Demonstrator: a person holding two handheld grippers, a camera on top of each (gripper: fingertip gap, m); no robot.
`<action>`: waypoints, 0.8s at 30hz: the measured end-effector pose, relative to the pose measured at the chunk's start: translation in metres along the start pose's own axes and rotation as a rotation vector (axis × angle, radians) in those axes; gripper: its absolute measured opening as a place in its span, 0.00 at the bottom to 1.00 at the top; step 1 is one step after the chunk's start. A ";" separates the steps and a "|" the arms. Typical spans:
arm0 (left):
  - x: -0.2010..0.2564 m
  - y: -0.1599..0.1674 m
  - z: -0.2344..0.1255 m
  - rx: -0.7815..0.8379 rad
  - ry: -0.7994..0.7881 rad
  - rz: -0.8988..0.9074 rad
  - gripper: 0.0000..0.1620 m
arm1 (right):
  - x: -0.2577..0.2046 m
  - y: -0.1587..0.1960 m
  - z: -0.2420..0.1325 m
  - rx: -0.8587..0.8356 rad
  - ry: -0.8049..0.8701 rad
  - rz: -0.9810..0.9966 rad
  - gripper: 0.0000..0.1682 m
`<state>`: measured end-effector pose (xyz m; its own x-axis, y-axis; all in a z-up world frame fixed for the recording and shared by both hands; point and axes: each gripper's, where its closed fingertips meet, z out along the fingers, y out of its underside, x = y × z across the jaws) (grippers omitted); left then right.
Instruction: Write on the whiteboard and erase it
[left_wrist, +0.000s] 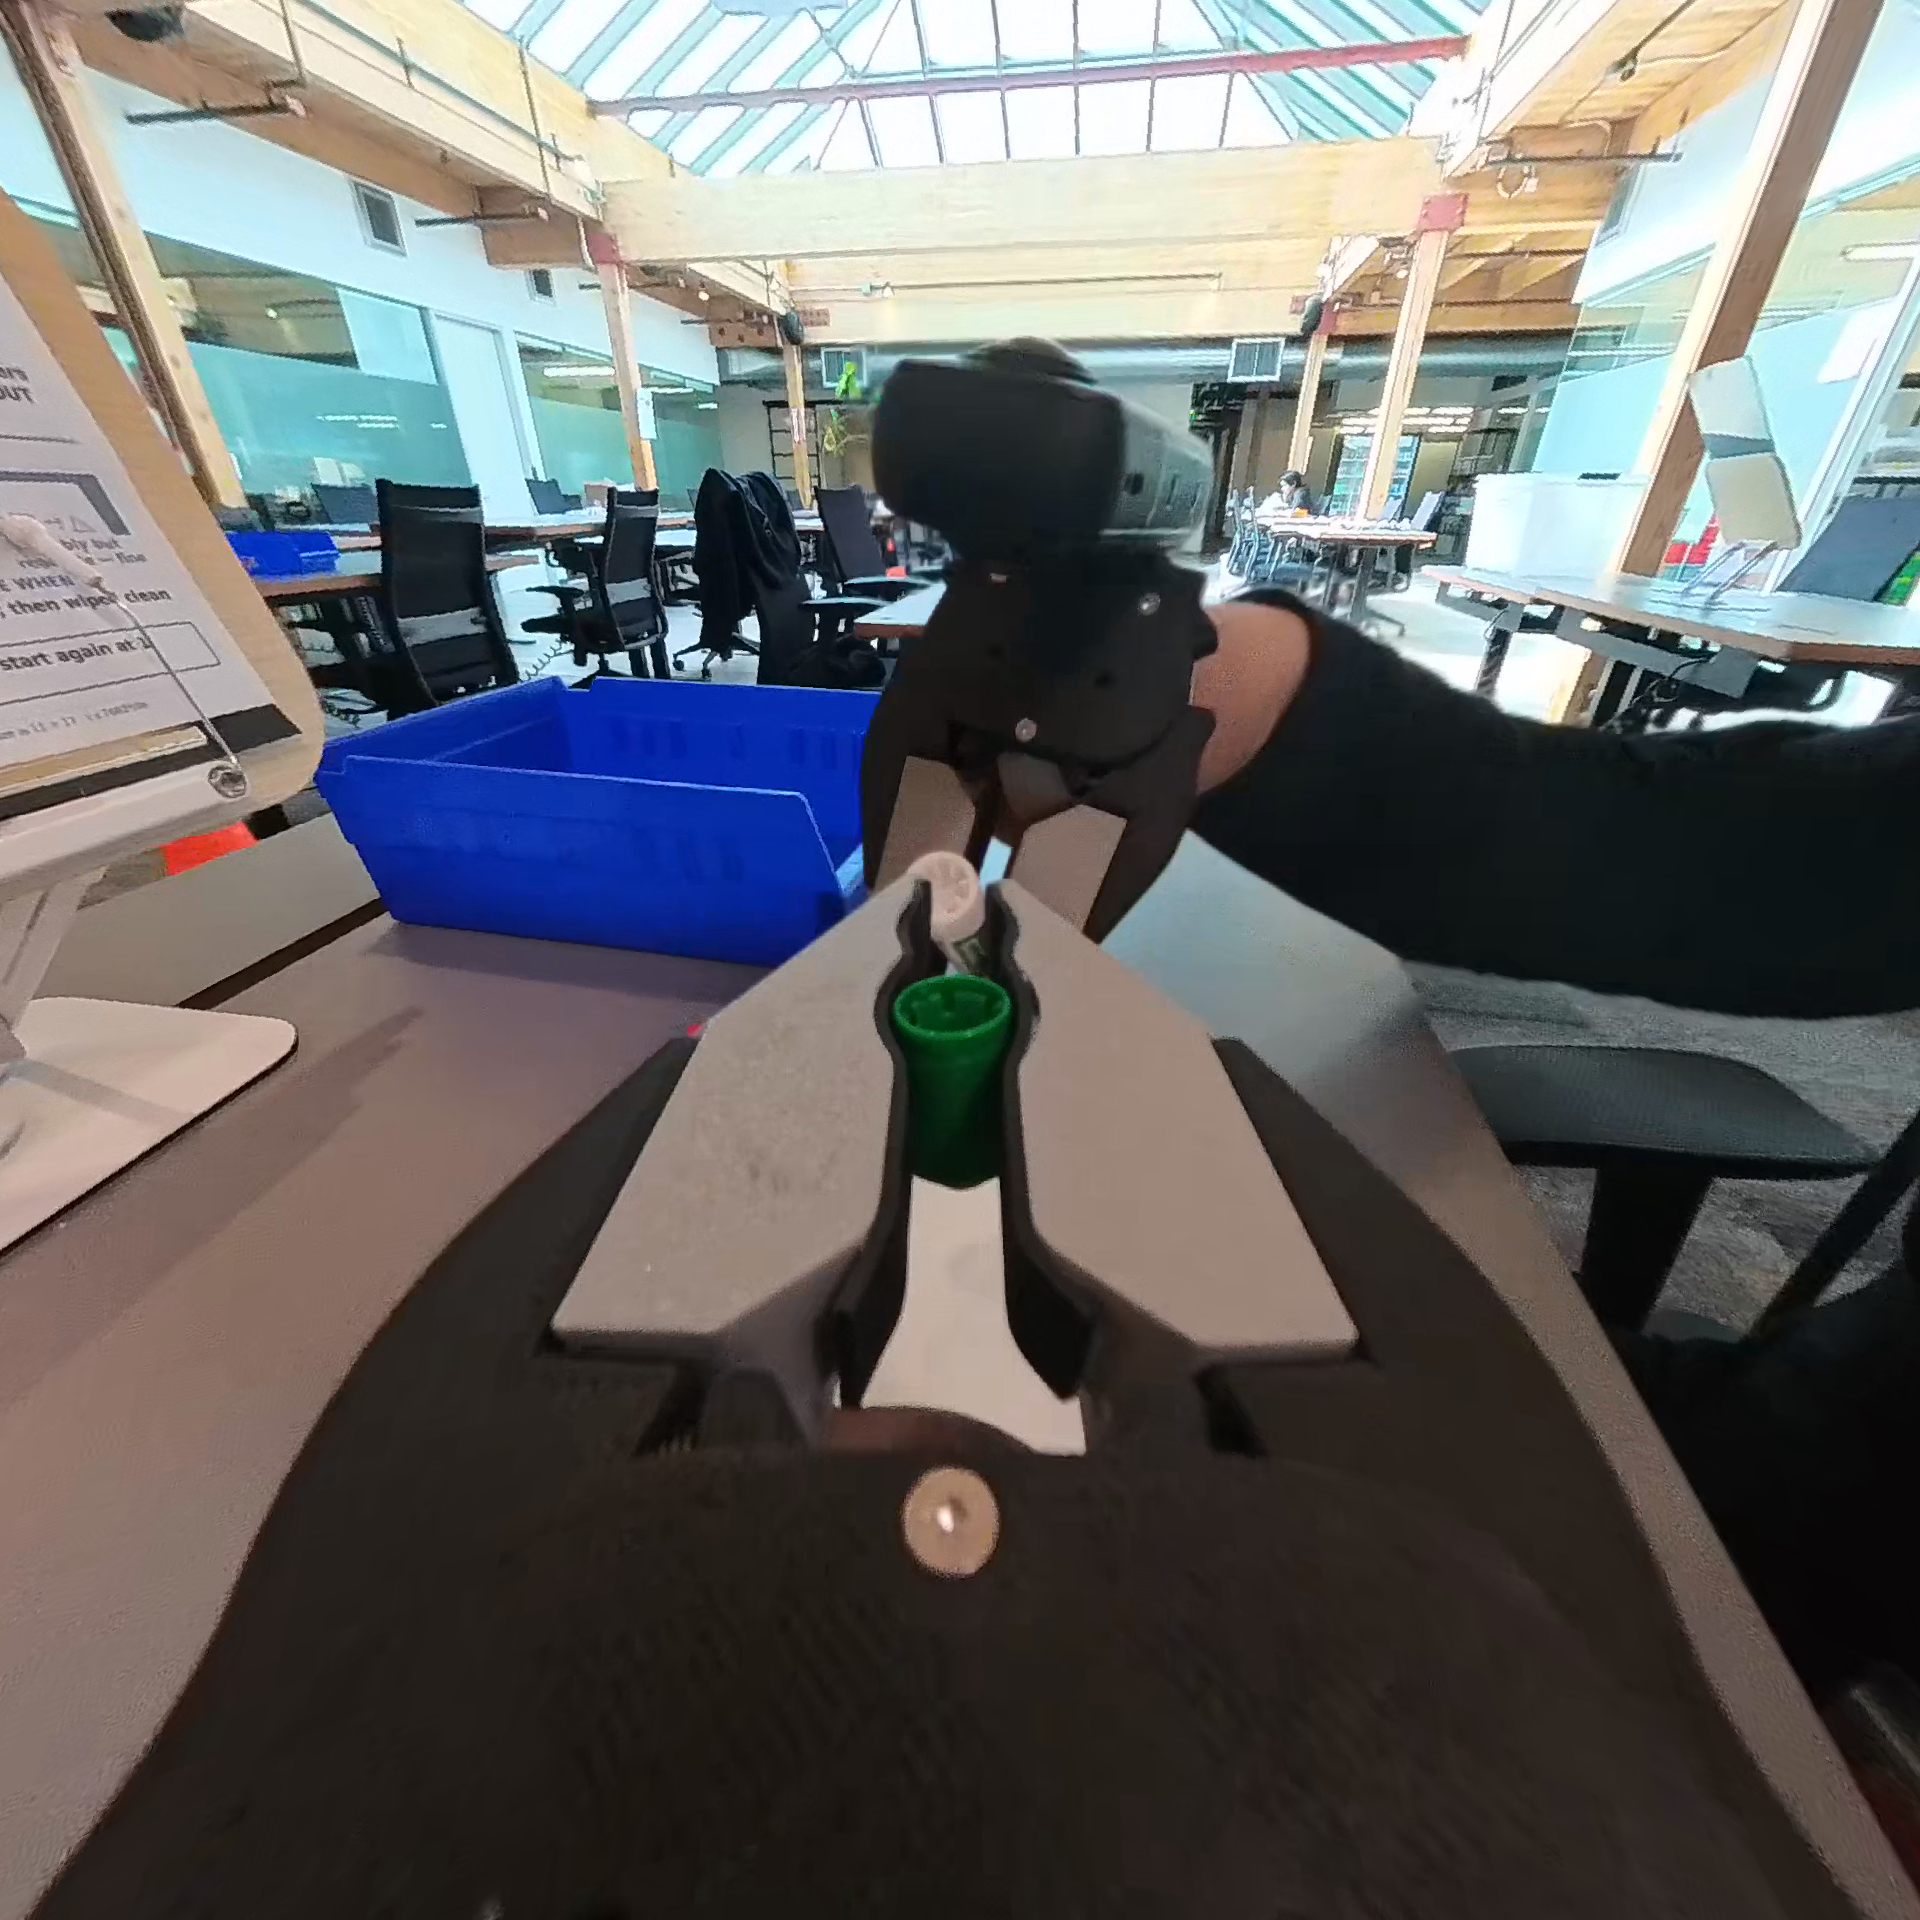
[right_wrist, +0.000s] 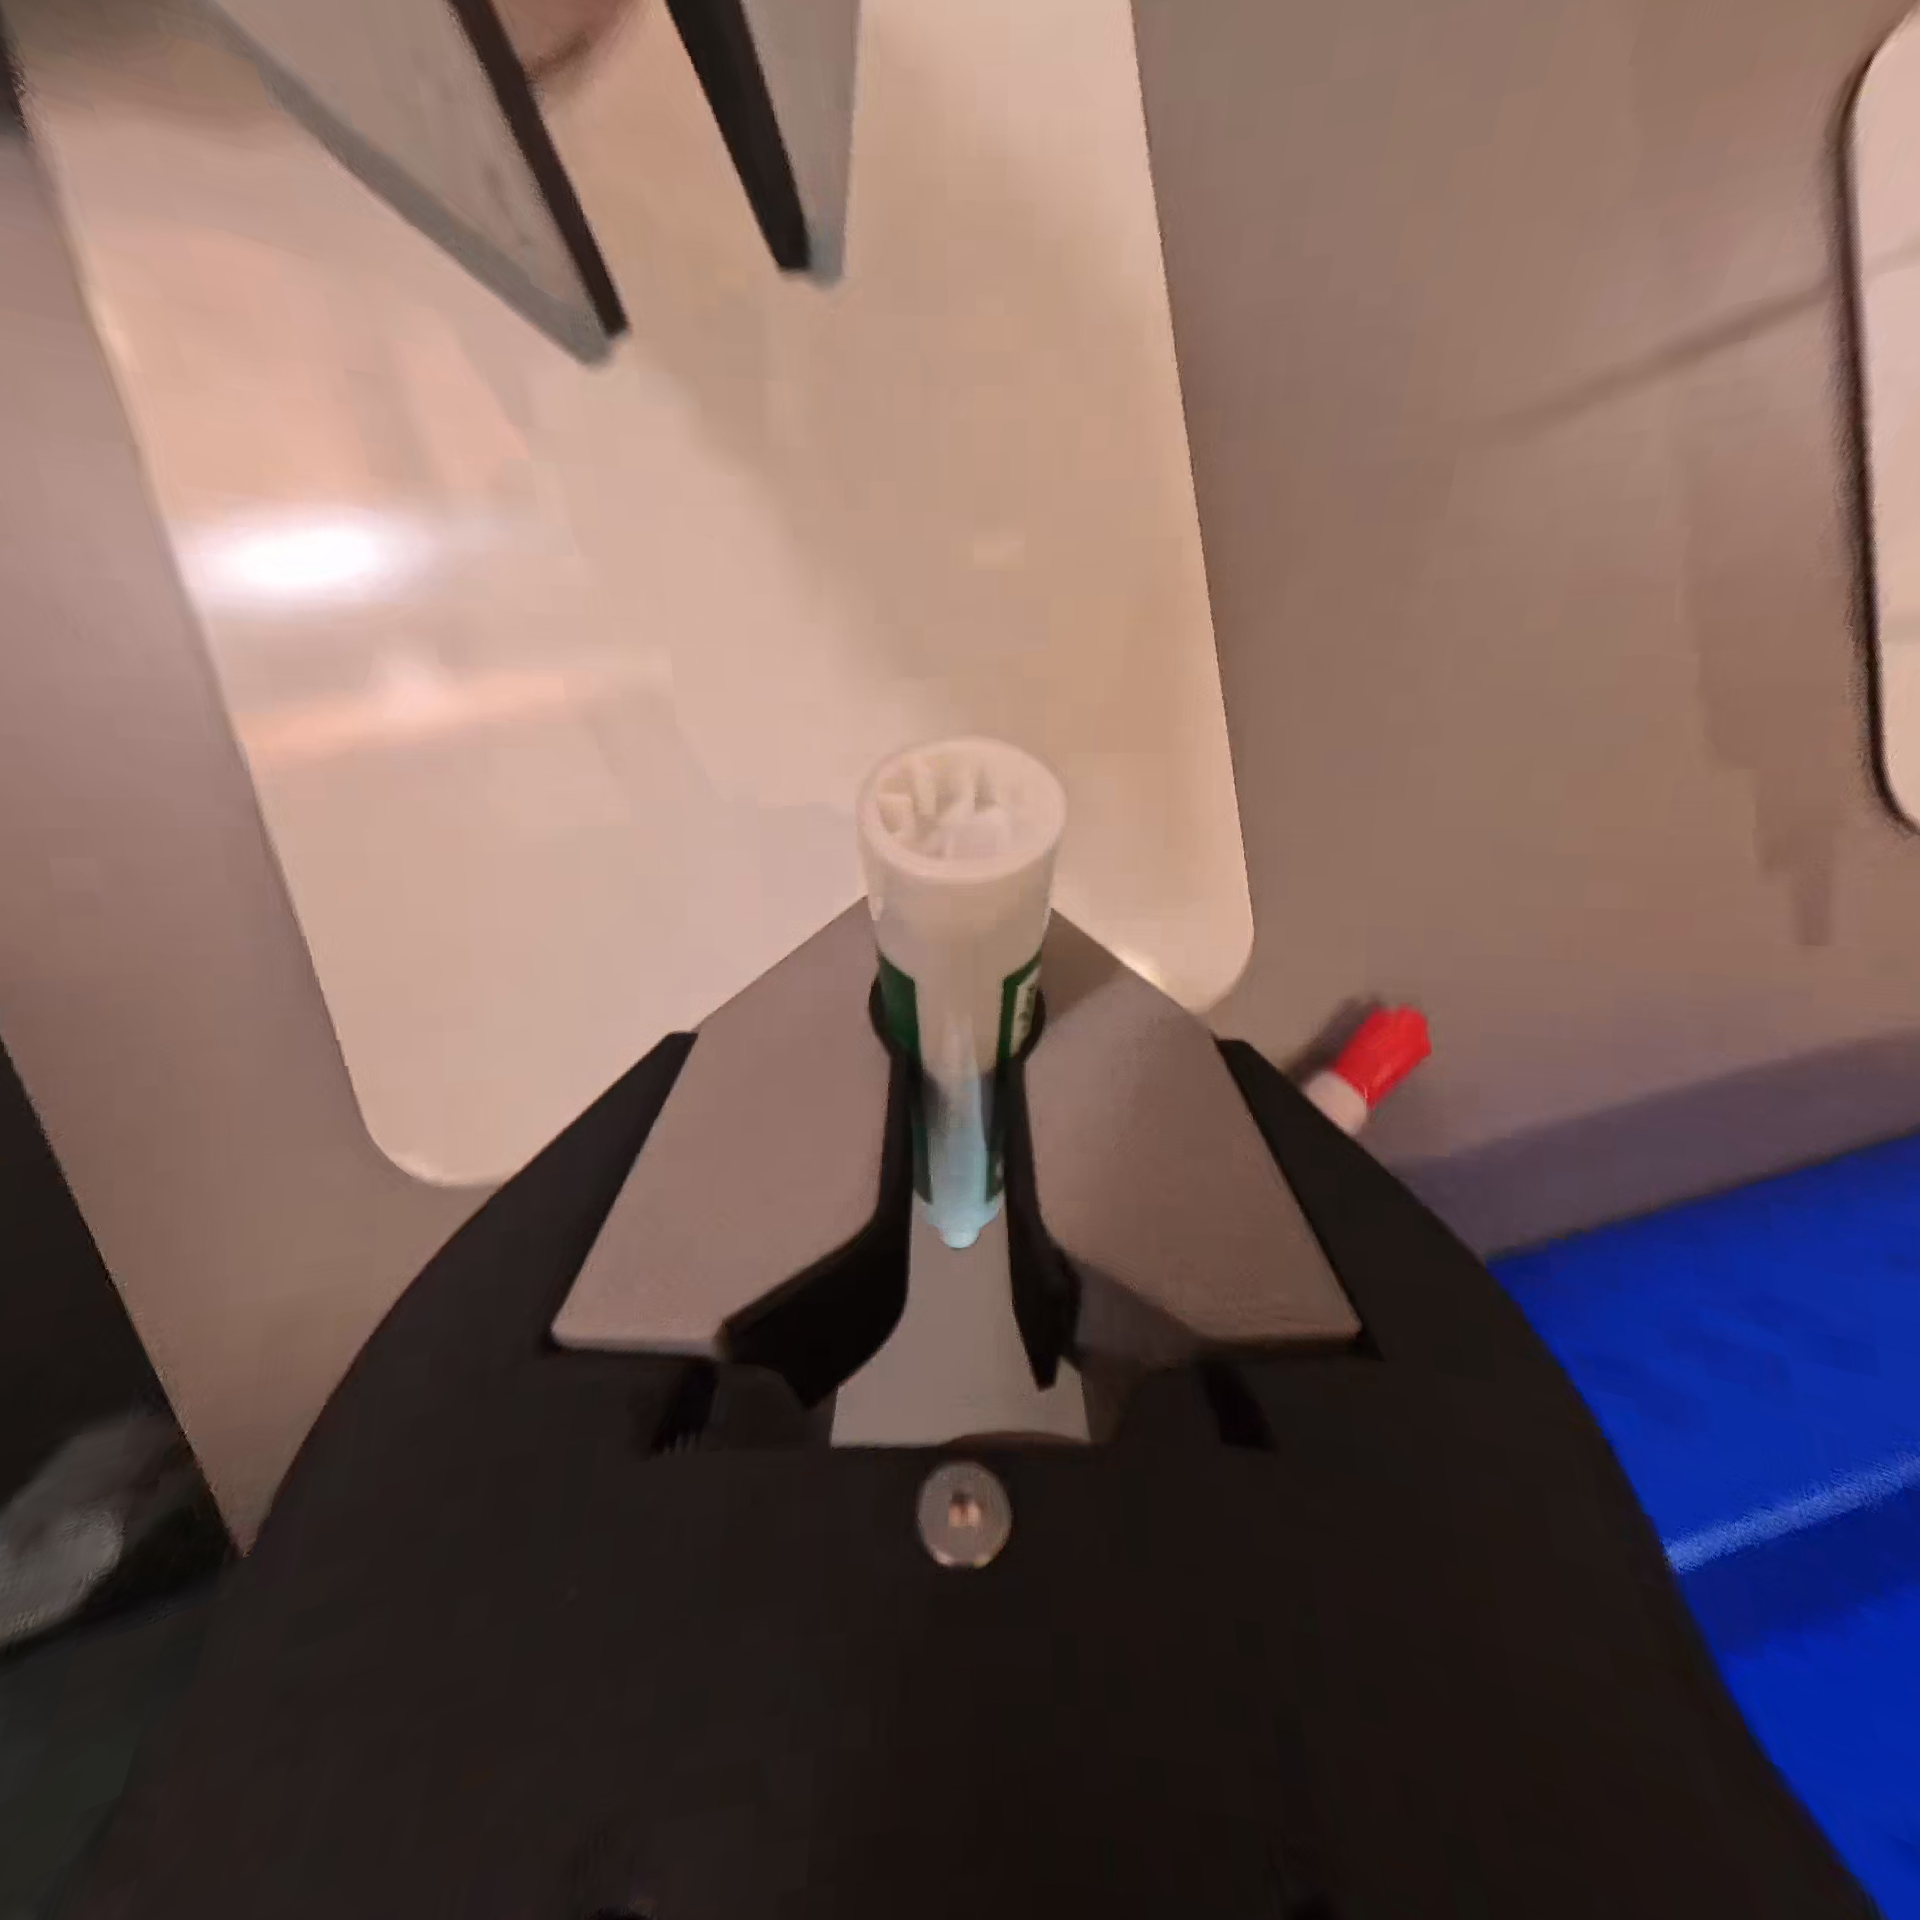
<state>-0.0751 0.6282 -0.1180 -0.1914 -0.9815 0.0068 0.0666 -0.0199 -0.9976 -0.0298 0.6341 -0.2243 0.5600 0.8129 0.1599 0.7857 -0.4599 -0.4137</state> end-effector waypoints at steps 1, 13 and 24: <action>-0.002 0.004 0.001 -0.023 -0.010 0.001 0.05 | 0.004 0.009 0.000 -0.067 0.016 -0.006 0.05; -0.106 0.067 -0.039 -0.339 -0.562 -0.230 0.05 | -0.002 0.019 0.008 0.008 0.005 0.099 0.05; -0.109 0.084 -0.042 -0.428 -0.592 -0.213 0.05 | -0.023 0.065 0.015 -0.369 -0.313 0.148 0.06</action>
<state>-0.0895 0.7415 -0.2051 0.4077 -0.9054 0.1182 -0.3216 -0.2636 -0.9095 0.0048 0.5904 -0.2681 0.6113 0.7715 -0.1766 0.7759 -0.6281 -0.0581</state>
